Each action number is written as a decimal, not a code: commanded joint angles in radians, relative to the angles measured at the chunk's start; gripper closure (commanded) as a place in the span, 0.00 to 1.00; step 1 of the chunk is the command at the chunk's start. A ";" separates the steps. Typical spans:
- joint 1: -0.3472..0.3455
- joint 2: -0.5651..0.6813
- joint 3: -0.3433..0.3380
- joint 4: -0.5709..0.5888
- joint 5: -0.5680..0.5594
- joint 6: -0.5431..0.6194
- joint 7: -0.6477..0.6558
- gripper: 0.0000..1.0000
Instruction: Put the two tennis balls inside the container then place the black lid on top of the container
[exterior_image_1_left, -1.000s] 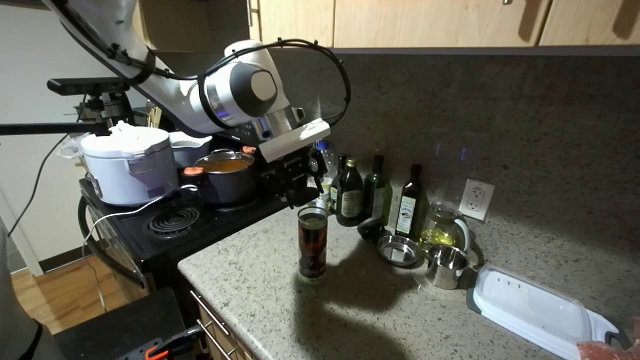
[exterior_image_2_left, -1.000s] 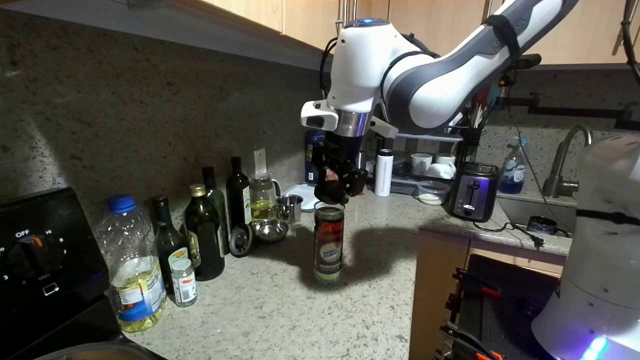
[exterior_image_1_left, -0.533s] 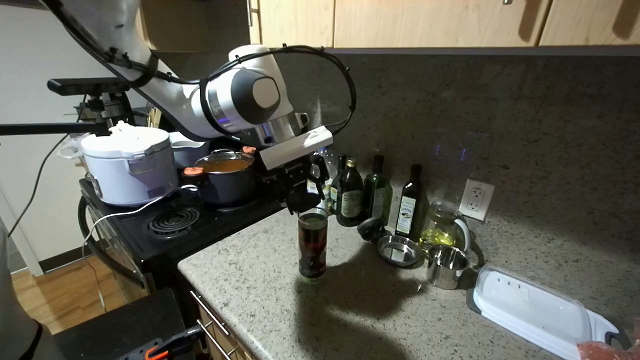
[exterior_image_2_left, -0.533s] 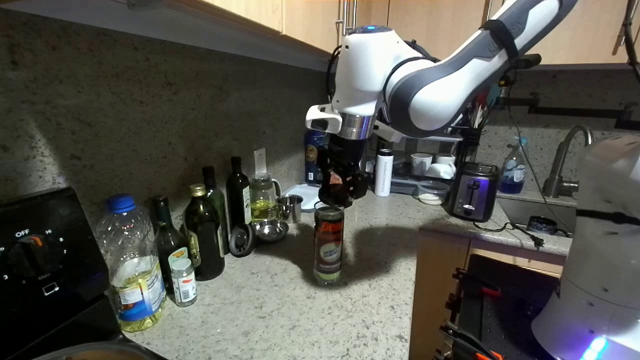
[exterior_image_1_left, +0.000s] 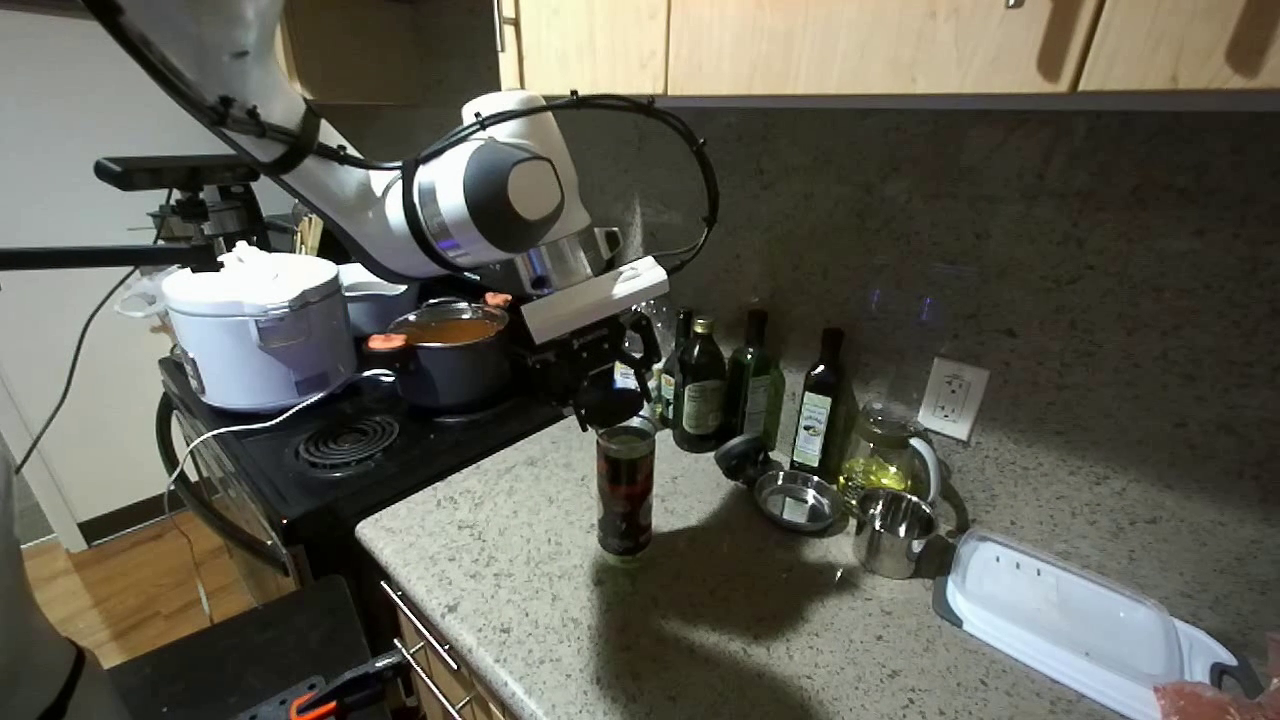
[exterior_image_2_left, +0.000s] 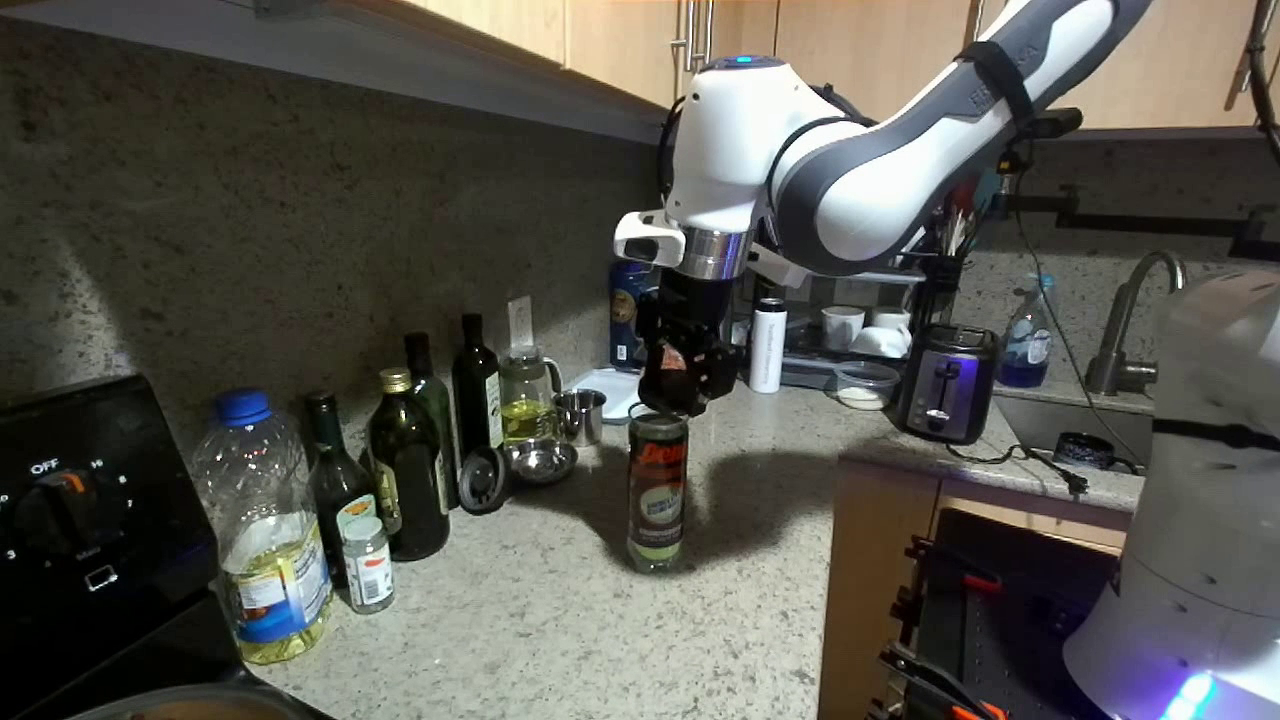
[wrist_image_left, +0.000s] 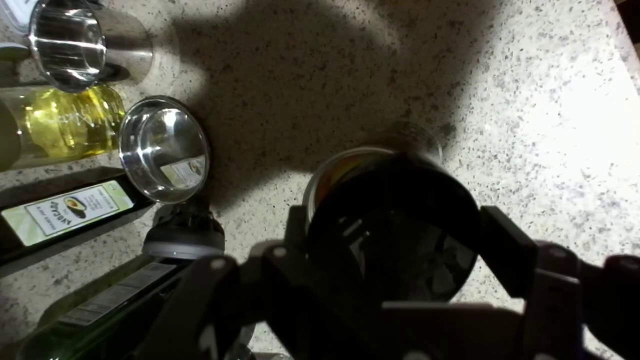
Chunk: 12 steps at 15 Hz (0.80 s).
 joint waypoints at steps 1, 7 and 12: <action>-0.005 0.001 -0.001 -0.009 0.024 0.035 -0.014 0.14; -0.006 0.017 -0.003 -0.001 0.030 0.046 -0.022 0.13; -0.007 0.030 -0.007 0.005 0.045 0.057 -0.031 0.13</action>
